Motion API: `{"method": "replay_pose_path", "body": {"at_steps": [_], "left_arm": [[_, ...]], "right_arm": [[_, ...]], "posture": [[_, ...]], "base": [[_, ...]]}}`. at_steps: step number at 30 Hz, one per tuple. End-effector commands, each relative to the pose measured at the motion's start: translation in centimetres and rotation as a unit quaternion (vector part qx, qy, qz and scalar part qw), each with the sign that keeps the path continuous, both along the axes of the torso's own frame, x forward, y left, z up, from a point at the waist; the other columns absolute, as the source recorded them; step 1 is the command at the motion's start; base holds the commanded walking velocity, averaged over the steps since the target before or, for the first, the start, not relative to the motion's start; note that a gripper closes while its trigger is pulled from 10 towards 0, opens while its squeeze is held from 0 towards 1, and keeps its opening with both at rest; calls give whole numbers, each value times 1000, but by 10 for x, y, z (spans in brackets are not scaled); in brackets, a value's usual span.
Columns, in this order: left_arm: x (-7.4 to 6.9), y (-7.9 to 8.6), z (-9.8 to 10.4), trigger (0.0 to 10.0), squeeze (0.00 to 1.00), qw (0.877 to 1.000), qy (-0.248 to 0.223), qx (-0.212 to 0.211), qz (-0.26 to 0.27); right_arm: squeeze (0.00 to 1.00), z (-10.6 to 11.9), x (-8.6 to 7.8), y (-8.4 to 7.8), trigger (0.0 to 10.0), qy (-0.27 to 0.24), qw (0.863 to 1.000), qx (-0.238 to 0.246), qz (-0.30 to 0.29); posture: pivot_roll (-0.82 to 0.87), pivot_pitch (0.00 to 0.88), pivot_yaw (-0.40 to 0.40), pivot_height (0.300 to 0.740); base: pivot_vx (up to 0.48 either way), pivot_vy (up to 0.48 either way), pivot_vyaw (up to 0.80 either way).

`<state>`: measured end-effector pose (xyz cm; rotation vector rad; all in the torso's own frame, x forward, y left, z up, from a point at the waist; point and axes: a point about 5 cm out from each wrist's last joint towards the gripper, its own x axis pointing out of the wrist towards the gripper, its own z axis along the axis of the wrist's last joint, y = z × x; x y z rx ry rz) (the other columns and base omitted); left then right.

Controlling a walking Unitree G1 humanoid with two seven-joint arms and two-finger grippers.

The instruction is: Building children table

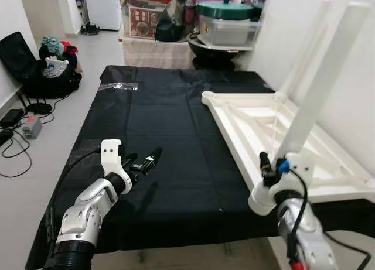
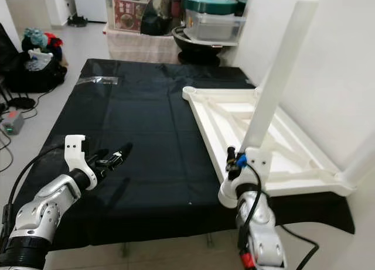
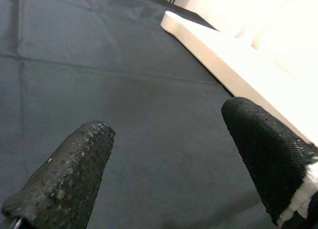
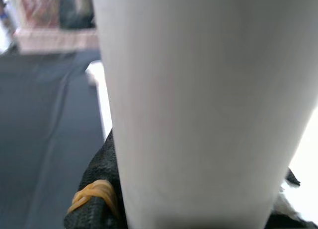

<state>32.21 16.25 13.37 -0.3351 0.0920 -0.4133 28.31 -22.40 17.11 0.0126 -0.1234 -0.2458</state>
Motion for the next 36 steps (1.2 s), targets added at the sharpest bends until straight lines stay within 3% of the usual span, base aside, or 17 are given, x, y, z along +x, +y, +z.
{"method": "replay_pose_path", "body": {"at_steps": [1,3,5,8,13,18,20,22,25,36], "left_arm": [[-1,0,-2,10000,0,1000,2,1,-2],[-1,0,-2,10000,0,1000,2,1,-2],[0,-1,-1,10000,0,1000,1,1,-2],[0,0,-1,10000,0,1000,1,1,-2],[1,-1,-2,10000,0,1000,1,2,-3],[2,-3,0,10000,0,1000,-2,4,-4],[2,-3,0,10000,0,1000,-2,4,-4],[3,-2,1,10000,0,1000,-3,5,-3],[2,2,2,10000,0,1000,-6,7,3],[0,2,1,10000,0,1000,-6,7,8]], "right_arm": [[0,25,0,-1,10000,-53,999,2,8],[0,25,0,-1,10000,-53,999,2,8],[0,54,1,6,10000,-107,993,13,46],[0,61,2,8,10000,-120,991,17,58],[0,56,8,10,10000,-118,991,27,59],[0,35,31,29,10000,-108,993,8,42],[0,35,31,29,10000,-108,993,8,42],[0,32,37,36,10000,-111,993,-12,45],[0,23,47,50,10000,-117,987,-95,57],[0,-4,49,56,10000,-104,978,-167,66]], "posture": [[38,0,-83,740],[38,0,-83,740],[39,0,-83,740],[39,0,-83,740],[46,0,-86,740],[69,0,-91,740],[69,0,-91,740],[82,0,-95,740],[98,0,-105,740],[107,0,-102,740]], "base": [[0,0,0],[0,0,0],[0,0,0],[0,0,0],[0,0,0],[0,0,0],[0,0,0],[0,0,0],[0,0,0],[0,0,0]]}}
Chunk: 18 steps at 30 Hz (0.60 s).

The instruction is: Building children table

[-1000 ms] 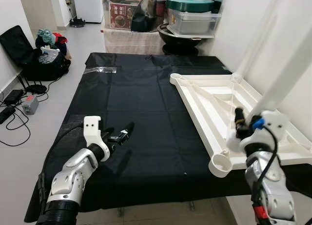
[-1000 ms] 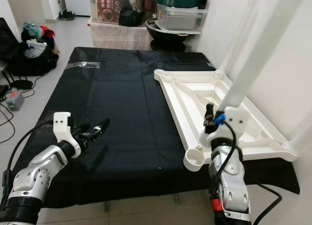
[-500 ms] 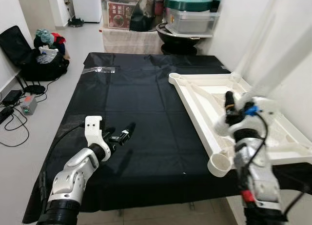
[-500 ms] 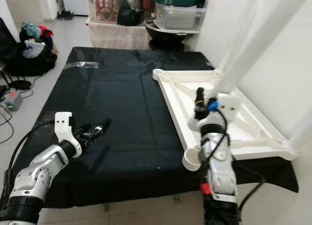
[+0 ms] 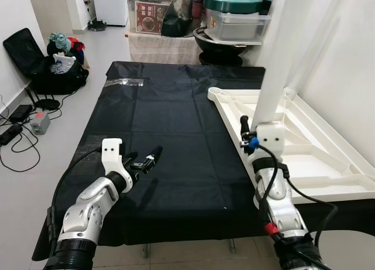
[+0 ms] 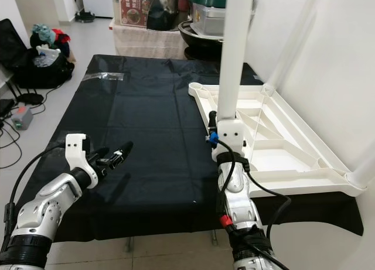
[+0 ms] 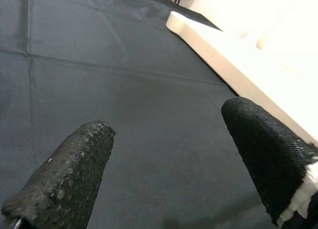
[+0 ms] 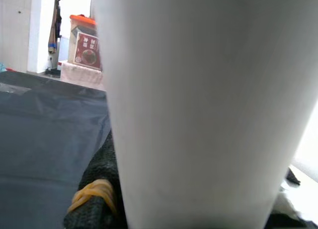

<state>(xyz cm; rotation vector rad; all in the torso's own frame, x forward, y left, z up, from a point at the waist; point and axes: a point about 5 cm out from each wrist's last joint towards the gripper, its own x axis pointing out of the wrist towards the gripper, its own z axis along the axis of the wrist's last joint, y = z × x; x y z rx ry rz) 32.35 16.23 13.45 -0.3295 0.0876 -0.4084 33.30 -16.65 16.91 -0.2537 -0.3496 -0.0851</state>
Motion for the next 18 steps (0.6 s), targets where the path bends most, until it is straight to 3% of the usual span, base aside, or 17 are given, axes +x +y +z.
{"method": "replay_pose_path", "body": {"at_steps": [1,6,7,9,10,11,13,18], "left_arm": [[-1,3,1,10000,0,1000,-4,6,5],[-1,3,1,10000,0,1000,-4,6,5],[-1,3,1,10000,0,1000,-4,6,5],[-1,3,1,10000,0,1000,-4,6,5],[0,4,2,10000,0,1000,-4,7,7],[0,4,2,10000,0,1000,-4,7,7],[-1,5,1,10000,0,1000,-3,7,9],[-2,5,0,10000,0,1000,-3,8,10]], "right_arm": [[0,-8,-3,0,10000,-15,998,-59,-9],[0,-8,-3,0,10000,-15,998,-59,-9],[0,-16,-5,3,10000,-24,994,-109,-13],[0,-16,-5,3,10000,-24,994,-109,-13],[0,-24,-7,4,10000,-31,986,-164,-17],[0,-24,-7,4,10000,-31,986,-164,-17],[0,-38,-7,4,10000,-25,977,-213,-13],[0,-48,-6,3,10000,-25,967,-252,-11]], "posture": [[110,0,-102,740],[110,0,-102,740],[114,0,-104,740],[114,0,-104,740],[120,0,-108,740],[120,0,-108,740],[123,0,-110,740],[124,0,-109,740]], "base": [[0,0,0],[0,0,0],[0,0,0],[0,0,0],[0,0,0],[0,0,0],[0,0,0],[0,0,0]]}}
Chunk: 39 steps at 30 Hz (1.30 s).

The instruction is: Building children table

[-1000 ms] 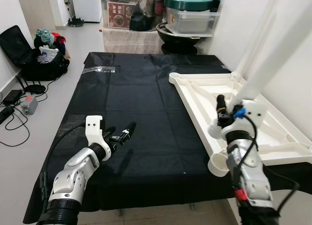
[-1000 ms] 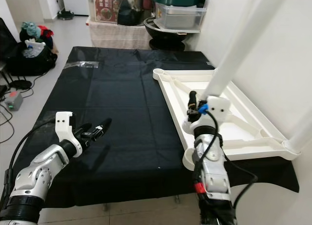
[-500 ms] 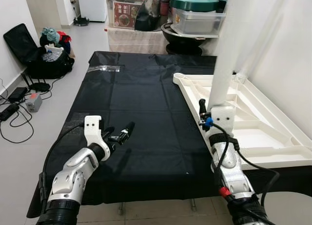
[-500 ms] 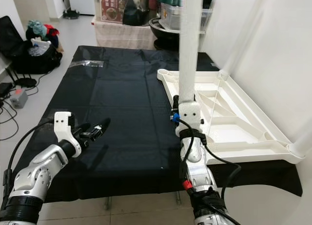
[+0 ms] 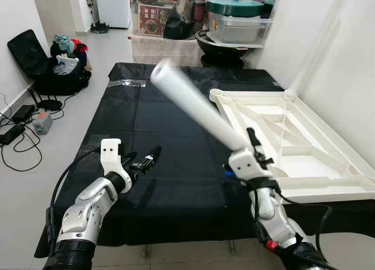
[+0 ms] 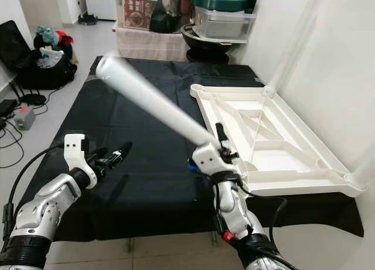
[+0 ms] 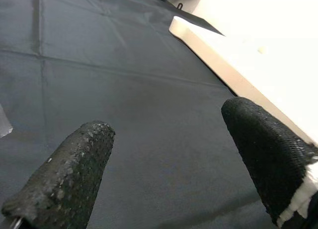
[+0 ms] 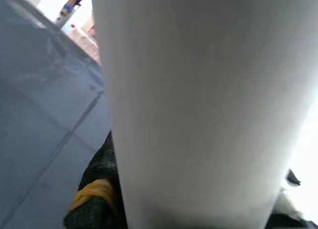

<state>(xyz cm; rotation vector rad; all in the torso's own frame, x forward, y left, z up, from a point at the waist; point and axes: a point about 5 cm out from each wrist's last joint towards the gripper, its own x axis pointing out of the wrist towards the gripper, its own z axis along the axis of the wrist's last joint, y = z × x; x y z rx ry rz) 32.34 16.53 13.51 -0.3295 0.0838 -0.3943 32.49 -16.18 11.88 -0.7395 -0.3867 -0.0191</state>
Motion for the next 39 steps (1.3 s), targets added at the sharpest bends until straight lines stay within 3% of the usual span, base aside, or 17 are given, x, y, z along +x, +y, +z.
{"method": "replay_pose_path", "body": {"at_steps": [1,6,10,12,15,18,21,24,25,28,29,31,33,35,36,37,39], "left_arm": [[-2,2,0,10000,0,1000,-2,8,3],[-1,2,0,10000,0,1000,-2,9,4],[-2,3,0,10000,0,1000,-1,9,5],[-2,3,-1,10000,0,1000,-1,8,6],[-3,1,-1,10000,0,1000,-4,4,5],[-3,1,0,10000,0,1000,-5,4,4],[-1,-1,1,10000,0,1000,-7,5,3],[0,-3,1,10000,0,1000,-8,7,0],[0,-3,1,10000,0,1000,-8,7,0],[-2,-12,6,10000,0,999,-23,9,-28],[-7,-17,10,10000,0,997,-37,9,-61],[-10,-21,13,10000,0,995,-47,9,-84],[-20,-32,22,10000,0,986,-71,17,-152],[-23,-34,23,10000,0,983,-76,19,-165],[-29,-40,29,10000,0,971,-94,47,-214],[-29,-40,29,10000,0,971,-94,47,-214],[-37,-47,34,10000,0,949,-113,95,-279]], "right_arm": [[0,-1,2,-3,10000,-12,1000,-20,-1],[0,-9,3,-7,10000,0,999,-29,-14],[0,-12,8,-15,10000,33,997,43,-46],[0,-6,12,-14,10000,40,992,107,-51],[0,14,19,-10,10000,21,971,232,-54],[0,25,22,-5,10000,15,961,273,-38],[0,59,29,11,10000,-2,930,366,24],[0,72,30,21,10000,9,910,410,62],[0,72,30,21,10000,9,910,410,62],[0,81,27,49,10000,85,865,469,155],[0,82,22,61,10000,110,853,472,192],[0,83,18,69,10000,124,846,472,216],[0,81,10,84,10000,153,844,445,259],[0,80,9,87,10000,159,844,437,266],[0,79,6,96,10000,180,838,426,289],[0,79,6,96,10000,180,838,426,289],[0,80,1,109,10000,209,828,410,319]], "posture": [[125,0,-108,740],[127,0,-110,740],[126,0,-114,740],[121,0,-112,740],[119,0,-111,740],[113,0,-106,740],[107,0,-103,740],[100,0,-102,740],[100,0,-102,740],[98,0,-103,740],[98,0,-103,740],[98,0,-103,740],[96,0,-103,740],[96,0,-103,740],[101,0,-105,740],[101,0,-105,740],[102,0,-104,740]], "base": [[0,0,0],[0,0,0],[0,0,0],[0,0,0],[0,0,0],[0,0,0],[0,0,0],[0,0,0],[0,0,0],[0,0,0],[0,0,0],[0,0,0],[0,0,0],[0,0,0],[0,0,0],[0,0,0],[0,0,0]]}}
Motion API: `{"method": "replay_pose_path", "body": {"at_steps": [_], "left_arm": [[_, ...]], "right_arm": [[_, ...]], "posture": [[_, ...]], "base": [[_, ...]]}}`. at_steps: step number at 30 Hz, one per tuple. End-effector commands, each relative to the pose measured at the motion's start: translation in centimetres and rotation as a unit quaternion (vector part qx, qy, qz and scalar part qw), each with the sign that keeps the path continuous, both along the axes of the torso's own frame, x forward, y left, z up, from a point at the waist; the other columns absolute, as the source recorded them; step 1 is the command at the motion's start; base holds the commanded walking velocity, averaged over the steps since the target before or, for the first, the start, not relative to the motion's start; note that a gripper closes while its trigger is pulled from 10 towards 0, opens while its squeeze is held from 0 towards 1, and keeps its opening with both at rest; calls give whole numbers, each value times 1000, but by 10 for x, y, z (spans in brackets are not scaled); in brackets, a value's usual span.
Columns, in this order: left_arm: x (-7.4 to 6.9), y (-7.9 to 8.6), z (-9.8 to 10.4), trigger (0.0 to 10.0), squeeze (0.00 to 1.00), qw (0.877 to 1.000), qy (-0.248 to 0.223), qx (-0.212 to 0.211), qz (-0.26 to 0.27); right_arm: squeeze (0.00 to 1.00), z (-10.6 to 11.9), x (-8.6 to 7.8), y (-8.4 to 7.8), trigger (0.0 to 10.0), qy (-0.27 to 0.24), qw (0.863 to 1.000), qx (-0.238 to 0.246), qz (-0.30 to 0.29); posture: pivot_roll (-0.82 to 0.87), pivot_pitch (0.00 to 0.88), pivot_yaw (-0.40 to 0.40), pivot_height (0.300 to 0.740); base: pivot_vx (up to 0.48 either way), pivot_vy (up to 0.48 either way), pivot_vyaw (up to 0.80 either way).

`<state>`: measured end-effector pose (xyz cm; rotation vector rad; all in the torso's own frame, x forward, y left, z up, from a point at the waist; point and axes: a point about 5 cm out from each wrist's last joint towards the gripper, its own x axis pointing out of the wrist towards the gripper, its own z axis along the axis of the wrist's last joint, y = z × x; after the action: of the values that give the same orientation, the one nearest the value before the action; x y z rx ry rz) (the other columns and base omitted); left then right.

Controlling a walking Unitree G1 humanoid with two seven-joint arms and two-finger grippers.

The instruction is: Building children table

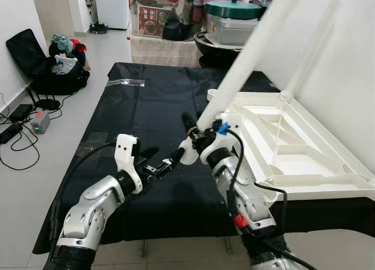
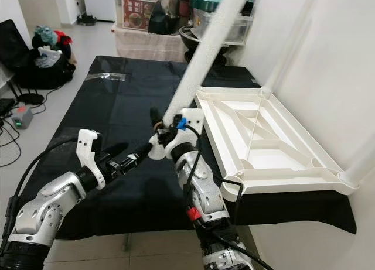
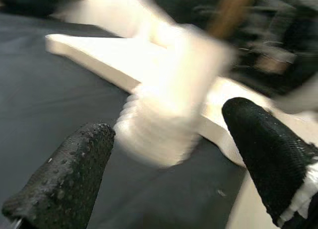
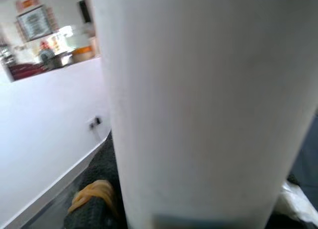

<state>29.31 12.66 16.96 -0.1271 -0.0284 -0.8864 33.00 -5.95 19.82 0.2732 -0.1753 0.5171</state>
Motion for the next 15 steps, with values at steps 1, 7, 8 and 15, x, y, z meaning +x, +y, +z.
{"method": "replay_pose_path", "body": {"at_steps": [1,7,8,15], "left_arm": [[-8,-9,-1,10000,0,996,-17,55,-62],[-6,-5,-4,10000,0,994,-19,80,-65],[-5,-2,-6,10000,0,994,-18,90,-61],[-3,10,-11,10000,0,986,-21,154,-52]], "right_arm": [[0,2,-6,12,10000,7,999,-10,47],[0,8,-8,16,10000,11,997,-15,69],[0,11,-10,17,10000,8,997,-17,79],[0,20,-26,24,10000,-5,989,-42,140]], "posture": [[102,0,-102,740],[104,0,-100,740],[103,0,-98,740],[103,0,-93,740]], "base": [[0,0,0],[0,0,0],[0,0,0],[0,0,0]]}}
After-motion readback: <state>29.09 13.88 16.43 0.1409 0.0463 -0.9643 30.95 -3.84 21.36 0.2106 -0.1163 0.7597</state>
